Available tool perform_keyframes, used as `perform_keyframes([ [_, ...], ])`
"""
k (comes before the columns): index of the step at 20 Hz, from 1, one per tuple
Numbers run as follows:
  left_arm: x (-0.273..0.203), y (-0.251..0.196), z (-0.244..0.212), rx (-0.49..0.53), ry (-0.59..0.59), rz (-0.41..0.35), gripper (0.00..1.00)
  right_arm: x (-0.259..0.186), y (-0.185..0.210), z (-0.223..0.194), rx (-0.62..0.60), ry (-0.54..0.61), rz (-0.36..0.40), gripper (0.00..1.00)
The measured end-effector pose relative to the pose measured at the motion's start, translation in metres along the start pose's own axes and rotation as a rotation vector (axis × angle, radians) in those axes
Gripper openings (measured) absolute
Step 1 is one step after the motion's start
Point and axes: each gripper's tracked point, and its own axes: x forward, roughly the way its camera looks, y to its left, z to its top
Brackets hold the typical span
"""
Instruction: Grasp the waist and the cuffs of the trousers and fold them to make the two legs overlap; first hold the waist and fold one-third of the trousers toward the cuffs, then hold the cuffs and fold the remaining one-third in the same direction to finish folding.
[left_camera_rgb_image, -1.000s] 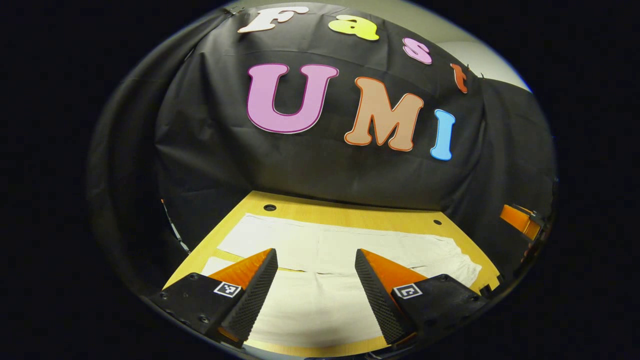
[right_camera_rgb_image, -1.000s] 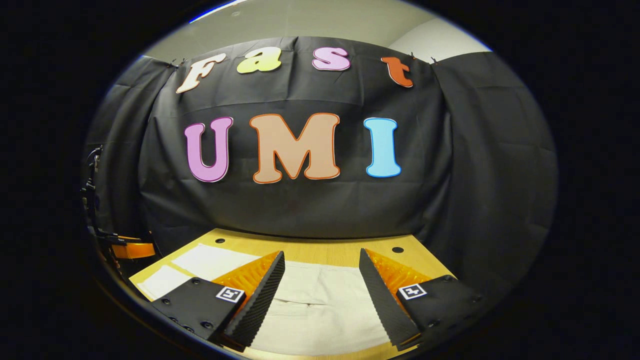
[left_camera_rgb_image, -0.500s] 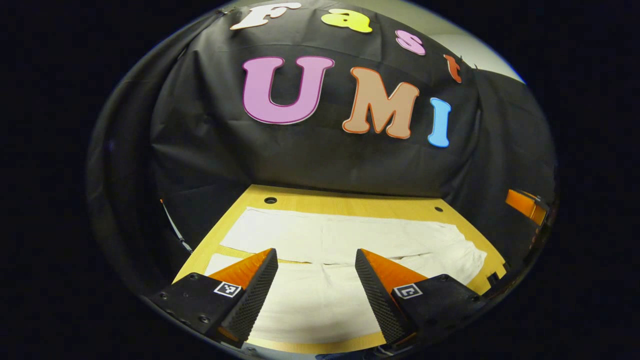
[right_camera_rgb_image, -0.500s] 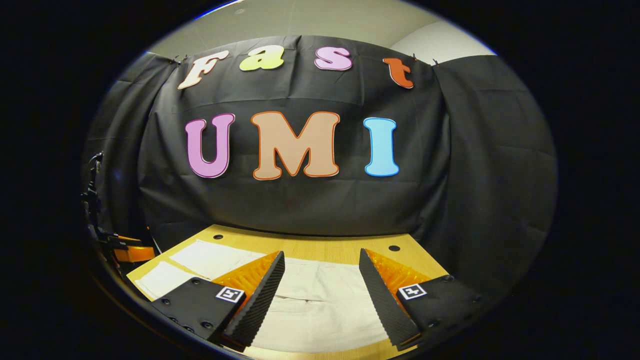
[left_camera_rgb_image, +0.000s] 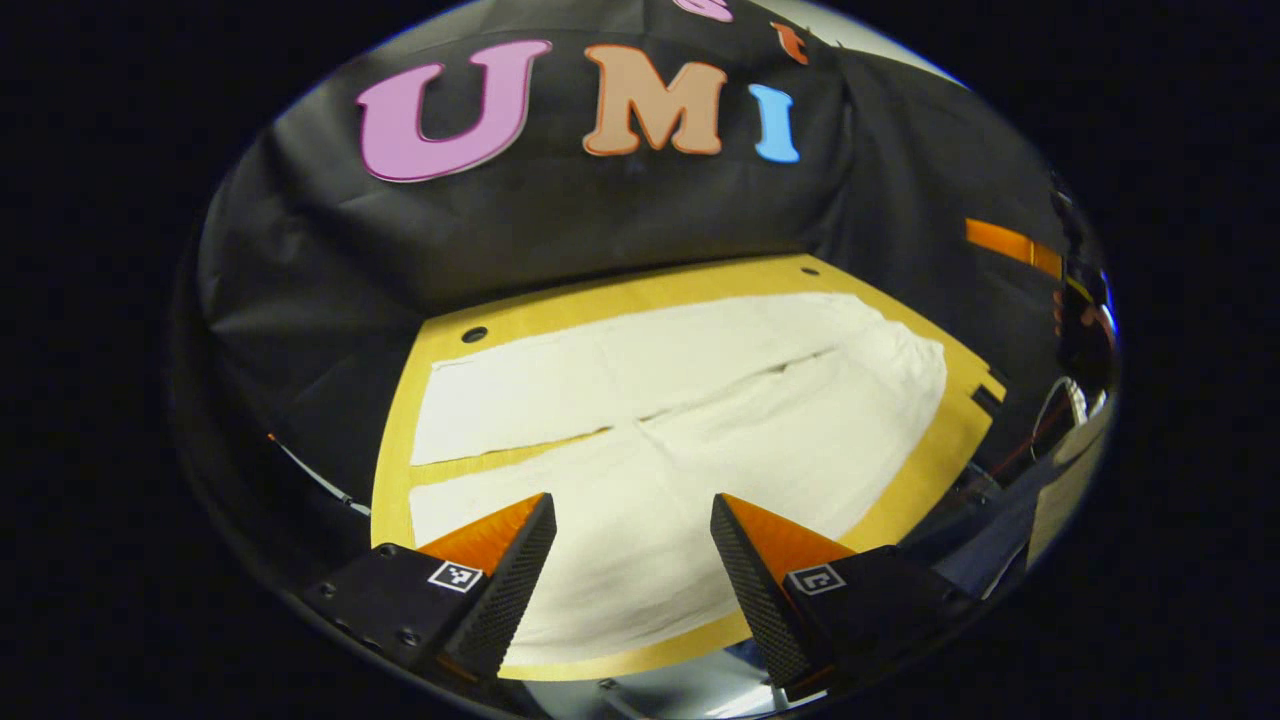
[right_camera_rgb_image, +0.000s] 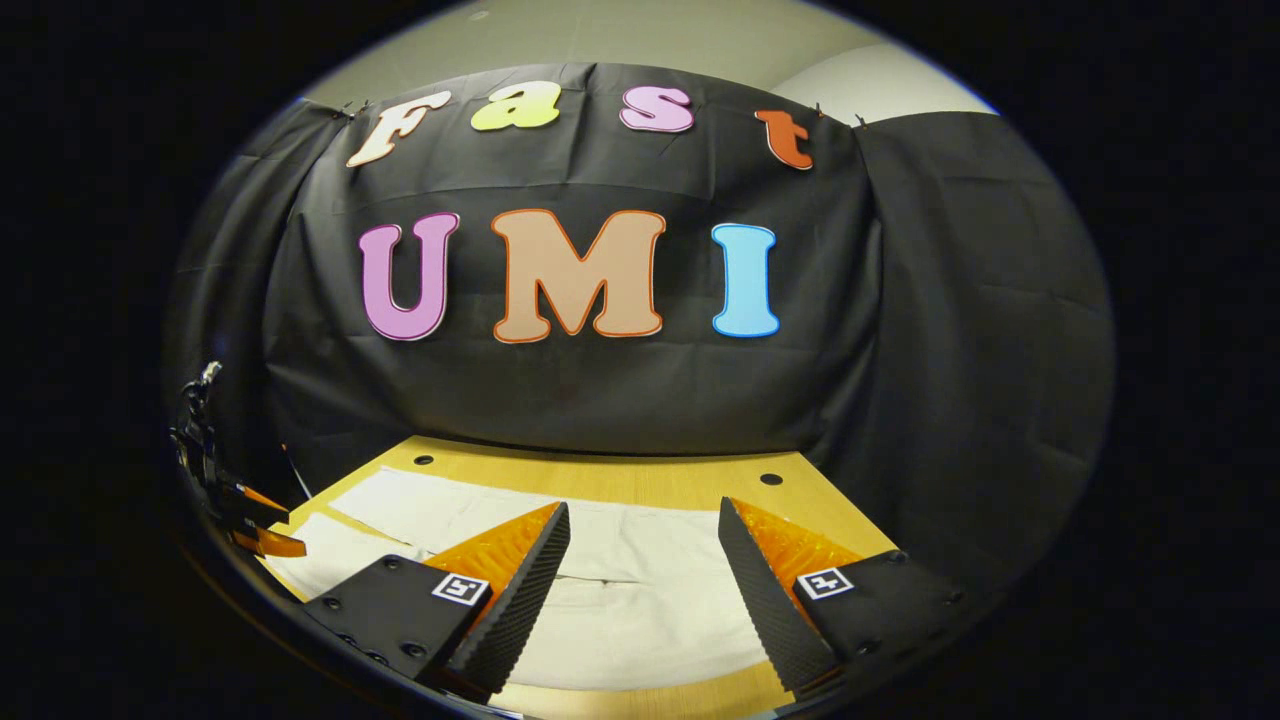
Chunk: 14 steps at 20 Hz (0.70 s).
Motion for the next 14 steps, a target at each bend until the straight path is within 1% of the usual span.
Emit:
perform_keyframes([
  [2, -0.006, 0.001, -0.025, 0.095, 0.103, -0.076, 0.94, -0.003, 0.000, -0.003, 0.003, 0.011, -0.003, 0.96],
  [5, -0.014, 0.003, -0.062, 0.279, 0.249, -0.180, 0.95, -0.005, -0.001, -0.006, 0.006, 0.021, -0.013, 0.96],
  [6, -0.013, 0.005, -0.077, 0.325, 0.301, -0.208, 0.95, -0.006, -0.002, -0.005, 0.005, 0.021, -0.021, 0.94],
  [8, -0.012, 0.017, -0.106, 0.404, 0.399, -0.252, 0.94, -0.008, -0.005, -0.005, 0.006, 0.024, -0.043, 0.94],
  [9, -0.016, 0.026, -0.115, 0.461, 0.455, -0.279, 0.94, -0.011, -0.006, -0.009, 0.013, 0.027, -0.054, 0.96],
  [12, -0.020, 0.039, -0.138, 0.522, 0.551, -0.312, 0.93, -0.015, -0.009, -0.020, 0.022, 0.049, -0.088, 0.96],
  [13, -0.018, 0.043, -0.145, 0.539, 0.576, -0.324, 0.93, -0.017, -0.010, -0.024, 0.019, 0.055, -0.100, 0.94],
  [14, -0.015, 0.047, -0.150, 0.564, 0.594, -0.328, 0.92, -0.019, -0.013, -0.025, 0.017, 0.060, -0.112, 0.96],
])
